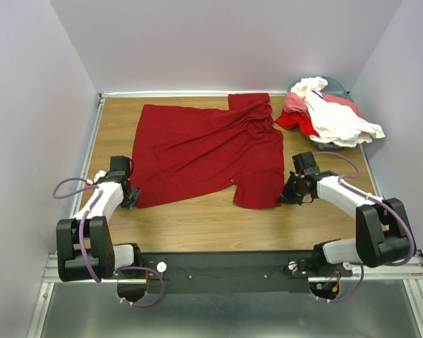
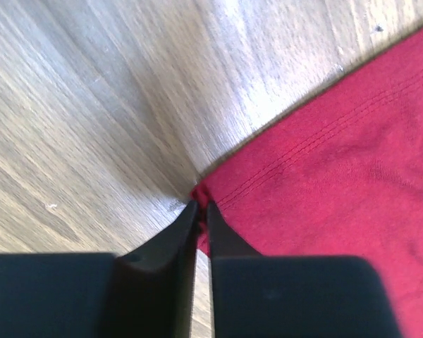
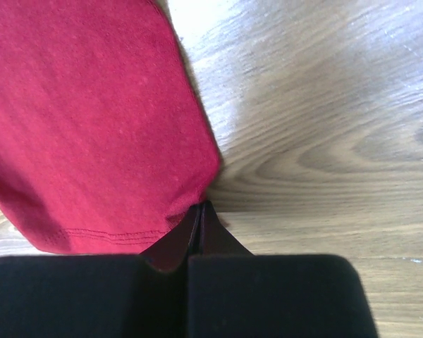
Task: Fold and stack the t-shirts
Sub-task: Fold the tshirt
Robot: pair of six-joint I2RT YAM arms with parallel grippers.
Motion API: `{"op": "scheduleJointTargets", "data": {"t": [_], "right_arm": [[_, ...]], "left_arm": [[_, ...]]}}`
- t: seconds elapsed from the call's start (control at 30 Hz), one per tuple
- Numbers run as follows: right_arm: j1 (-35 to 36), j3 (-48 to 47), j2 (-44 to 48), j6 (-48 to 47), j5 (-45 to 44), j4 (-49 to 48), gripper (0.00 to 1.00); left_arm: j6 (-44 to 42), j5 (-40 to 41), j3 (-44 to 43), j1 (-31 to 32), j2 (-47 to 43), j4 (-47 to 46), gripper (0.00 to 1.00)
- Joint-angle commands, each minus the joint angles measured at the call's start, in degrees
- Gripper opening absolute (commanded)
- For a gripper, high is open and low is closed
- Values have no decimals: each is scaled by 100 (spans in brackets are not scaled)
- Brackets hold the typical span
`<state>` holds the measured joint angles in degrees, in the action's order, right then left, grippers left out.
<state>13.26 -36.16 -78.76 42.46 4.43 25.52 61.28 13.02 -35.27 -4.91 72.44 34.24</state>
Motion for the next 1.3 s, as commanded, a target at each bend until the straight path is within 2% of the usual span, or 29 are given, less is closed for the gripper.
{"op": "scheduleJointTargets", "data": {"t": [0.0,0.13,0.43,0.67,0.97,1.27], "right_arm": [[-16,276,-333,-141,-539,138,1],[-16,294,-88,-247,-304,190,1],[-16,127,783,-71,-416,1147,1],[1,-92,1205,219,-398,1911,1],[54,-549,1977,597,-416,3169,0],[72,-892,2751,1098,-328,4373,0]], "left_arm": [[-45,-9,11,7,-55,-4,10],[-404,-80,-102,7,-239,-338,0],[-1266,324,-586,16,-485,-708,0],[-2013,544,-578,16,-810,-936,0],[-2383,395,-437,7,-1250,-1077,0],[-2401,131,-455,7,-1566,-1033,0]]}}
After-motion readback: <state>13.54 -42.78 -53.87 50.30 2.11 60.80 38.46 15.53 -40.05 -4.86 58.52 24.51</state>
